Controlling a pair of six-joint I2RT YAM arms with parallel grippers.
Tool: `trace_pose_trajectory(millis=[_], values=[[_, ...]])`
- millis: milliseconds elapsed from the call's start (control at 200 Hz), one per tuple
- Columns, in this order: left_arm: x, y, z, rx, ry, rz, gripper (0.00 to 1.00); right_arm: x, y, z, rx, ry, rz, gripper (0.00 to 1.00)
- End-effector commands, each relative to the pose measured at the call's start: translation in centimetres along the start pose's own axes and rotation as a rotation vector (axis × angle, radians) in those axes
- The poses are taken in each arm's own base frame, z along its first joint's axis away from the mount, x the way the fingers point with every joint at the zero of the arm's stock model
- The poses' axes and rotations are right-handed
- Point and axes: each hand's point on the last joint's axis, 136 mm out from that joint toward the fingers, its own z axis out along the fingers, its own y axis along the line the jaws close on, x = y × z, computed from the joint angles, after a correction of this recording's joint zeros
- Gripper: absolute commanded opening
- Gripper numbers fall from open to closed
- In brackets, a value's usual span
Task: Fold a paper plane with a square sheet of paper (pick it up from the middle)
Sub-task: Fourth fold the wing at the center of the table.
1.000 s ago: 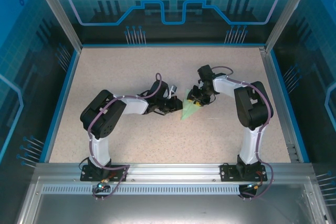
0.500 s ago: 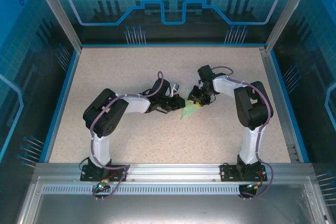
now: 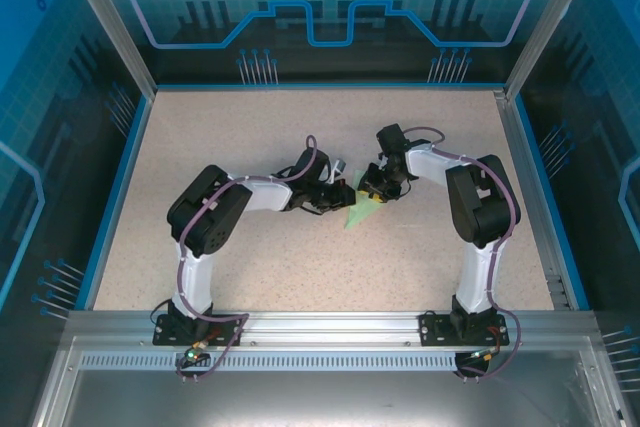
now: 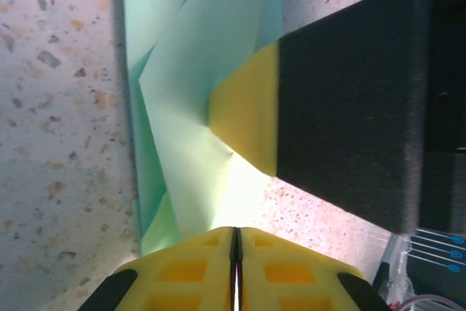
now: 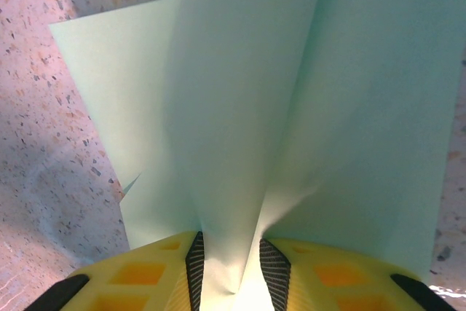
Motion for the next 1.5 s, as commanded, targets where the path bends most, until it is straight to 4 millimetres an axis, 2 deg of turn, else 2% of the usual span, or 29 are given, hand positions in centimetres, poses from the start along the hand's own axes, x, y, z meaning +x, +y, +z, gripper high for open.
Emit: trace_pose_trajectory(millis=[0,485,1030,1140,1206,1331,1421,1496], values=[[0.4,1.0,0.6,-0.052,0.025,0.021,0.11,3.6,-7.0,4.3,0.237,0.12,0.076,0.33],[0.0,1.8,1.1,-0.095,0.026,0.024,0.1,3.7,-7.3,4.3,0.247,0.119,0.083,0.3],[0.6,3.2,1.3,-0.144,0.044,0.0,0.07,3.8,-7.0,4.5,0.23,0.128,0.082,0.29],[1.0,3.6,1.4,-0.159,0.059,-0.007,0.06,3.3,-5.9,4.0,0.178,0.113,0.071,0.3],[1.1,3.9,1.4,-0.169,0.068,-0.008,0.05,2.7,-4.7,3.1,0.13,0.09,0.057,0.31],[1.7,4.5,1.3,-0.193,0.094,-0.008,0.03,0.7,-1.5,0.0,-0.008,0.005,0.003,0.34],[2.0,4.8,1.3,-0.208,0.114,-0.006,0.02,-0.2,1.3,-2.3,-0.183,-0.052,-0.062,0.34],[2.2,5.0,1.4,-0.217,0.126,-0.006,0.02,-0.3,2.2,-3.9,-0.228,-0.092,-0.121,0.34]])
